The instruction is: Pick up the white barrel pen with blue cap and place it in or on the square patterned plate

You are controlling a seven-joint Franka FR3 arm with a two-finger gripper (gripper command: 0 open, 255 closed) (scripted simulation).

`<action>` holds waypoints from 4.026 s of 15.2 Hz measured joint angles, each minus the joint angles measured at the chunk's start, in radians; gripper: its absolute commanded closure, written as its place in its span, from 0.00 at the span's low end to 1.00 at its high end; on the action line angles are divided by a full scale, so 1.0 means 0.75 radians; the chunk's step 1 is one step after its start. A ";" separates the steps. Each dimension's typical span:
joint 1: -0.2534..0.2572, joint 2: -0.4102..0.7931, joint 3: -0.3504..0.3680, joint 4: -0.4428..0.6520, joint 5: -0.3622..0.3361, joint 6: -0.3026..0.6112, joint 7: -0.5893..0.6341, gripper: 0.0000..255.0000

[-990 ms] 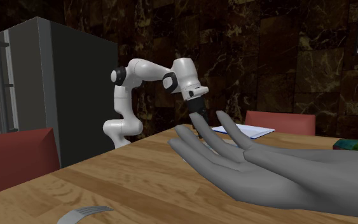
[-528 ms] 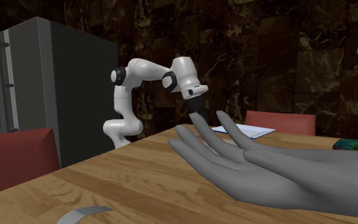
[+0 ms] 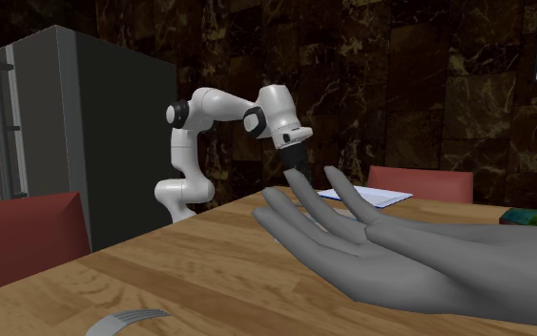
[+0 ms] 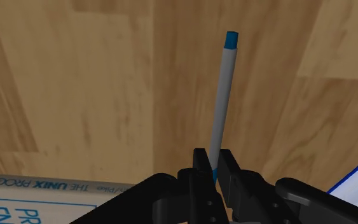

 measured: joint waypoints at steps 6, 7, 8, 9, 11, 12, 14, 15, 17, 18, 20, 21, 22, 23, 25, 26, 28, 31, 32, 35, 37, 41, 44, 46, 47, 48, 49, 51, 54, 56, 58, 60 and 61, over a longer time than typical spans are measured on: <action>0.002 -0.013 -0.001 0.064 0.009 -0.095 0.004 1.00; 0.001 -0.013 -0.002 0.083 0.008 -0.113 0.006 1.00; 0.001 -0.014 -0.003 0.097 0.008 -0.129 0.008 1.00; 0.000 -0.014 -0.004 0.114 0.006 -0.146 0.010 1.00; -0.001 -0.016 -0.005 0.150 0.005 -0.183 0.015 1.00; -0.002 -0.016 -0.006 0.166 0.003 -0.199 0.016 1.00; -0.002 -0.015 -0.005 0.203 -0.001 -0.234 0.025 1.00; -0.003 -0.009 -0.005 0.227 -0.006 -0.254 0.028 1.00; -0.003 -0.004 -0.005 0.267 -0.013 -0.290 0.036 1.00; -0.003 -0.001 -0.004 0.281 -0.017 -0.300 0.039 1.00; 0.017 0.037 0.025 0.319 -0.059 -0.306 0.095 1.00; 0.034 0.072 0.046 0.350 -0.096 -0.309 0.138 1.00; 0.054 0.121 0.067 0.394 -0.146 -0.314 0.185 1.00; 0.078 0.161 0.084 0.428 -0.190 -0.320 0.231 1.00; 0.148 0.246 0.117 0.517 -0.290 -0.346 0.340 1.00; 0.192 0.303 0.126 0.573 -0.348 -0.362 0.392 1.00; 0.295 0.416 0.132 0.681 -0.465 -0.393 0.494 1.00; 0.474 0.574 0.114 0.869 -0.618 -0.461 0.617 1.00; 0.526 0.614 0.106 0.921 -0.655 -0.481 0.646 1.00; 0.711 0.770 0.062 1.143 -0.774 -0.565 0.710 1.00; 0.715 0.775 0.059 1.121 -0.781 -0.541 0.723 1.00; 0.677 0.754 0.065 1.010 -0.770 -0.456 0.735 1.00; 0.651 0.740 0.068 0.931 -0.764 -0.394 0.742 1.00; 0.629 0.728 0.071 0.873 -0.758 -0.348 0.745 1.00; 0.622 0.726 0.071 0.852 -0.757 -0.331 0.746 1.00; 0.616 0.722 0.072 0.828 -0.757 -0.311 0.749 1.00; 0.610 0.721 0.072 0.804 -0.757 -0.289 0.752 1.00; 0.606 0.721 0.071 0.792 -0.758 -0.278 0.753 1.00; 0.608 0.723 0.070 0.790 -0.759 -0.274 0.754 1.00; 0.608 0.723 0.070 0.790 -0.759 -0.274 0.754 0.00; 0.608 0.723 0.070 0.790 -0.759 -0.274 0.754 0.00; 0.608 0.723 0.070 0.790 -0.759 -0.274 0.754 0.00; 0.608 0.723 0.070 0.790 -0.759 -0.274 0.754 0.00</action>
